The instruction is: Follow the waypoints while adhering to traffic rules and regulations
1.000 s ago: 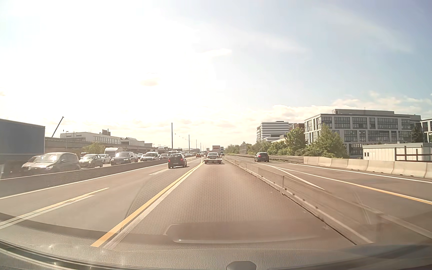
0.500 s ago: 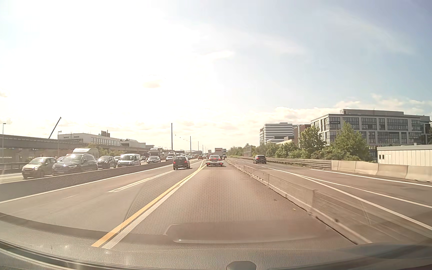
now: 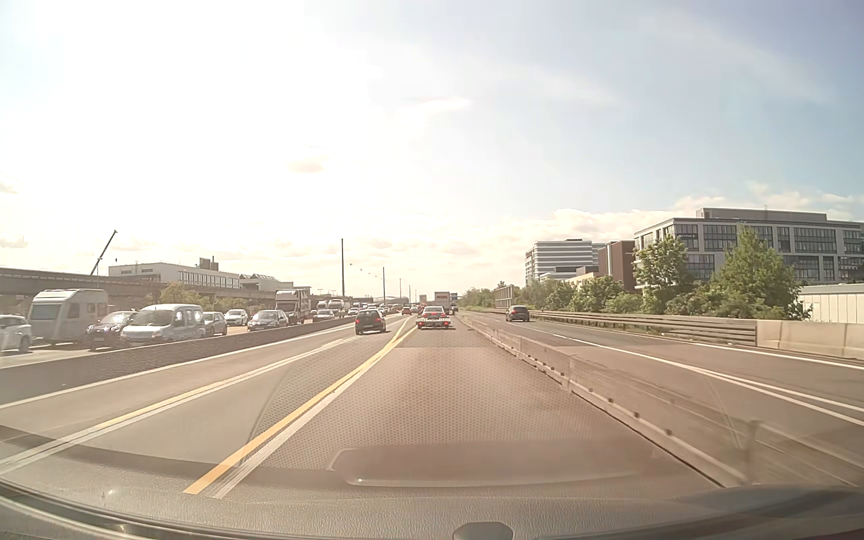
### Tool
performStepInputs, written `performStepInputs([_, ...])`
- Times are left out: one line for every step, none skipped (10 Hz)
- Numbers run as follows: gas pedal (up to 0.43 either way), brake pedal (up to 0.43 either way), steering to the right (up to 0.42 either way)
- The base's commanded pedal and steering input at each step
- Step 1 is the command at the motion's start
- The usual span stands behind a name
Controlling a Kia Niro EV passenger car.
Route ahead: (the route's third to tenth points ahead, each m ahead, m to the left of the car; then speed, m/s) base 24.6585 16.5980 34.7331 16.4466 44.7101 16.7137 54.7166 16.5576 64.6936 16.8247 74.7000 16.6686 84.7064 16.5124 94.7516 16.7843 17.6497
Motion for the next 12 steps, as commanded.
performStepInputs([0.059,0.000,-0.002])
performStepInputs([0.047,0.000,-0.001])
performStepInputs([0.028,0.000,-0.001])
performStepInputs([0.028,0.000,0.000])
performStepInputs([0.028,0.000,0.001])
performStepInputs([0.028,0.000,0.001])
performStepInputs([0.028,0.000,0.001])
performStepInputs([0.028,0.000,0.001])
performStepInputs([0.028,0.000,0.001])
performStepInputs([0.039,0.000,0.001])
performStepInputs([0.039,0.000,0.001])
performStepInputs([0.039,0.000,0.001])
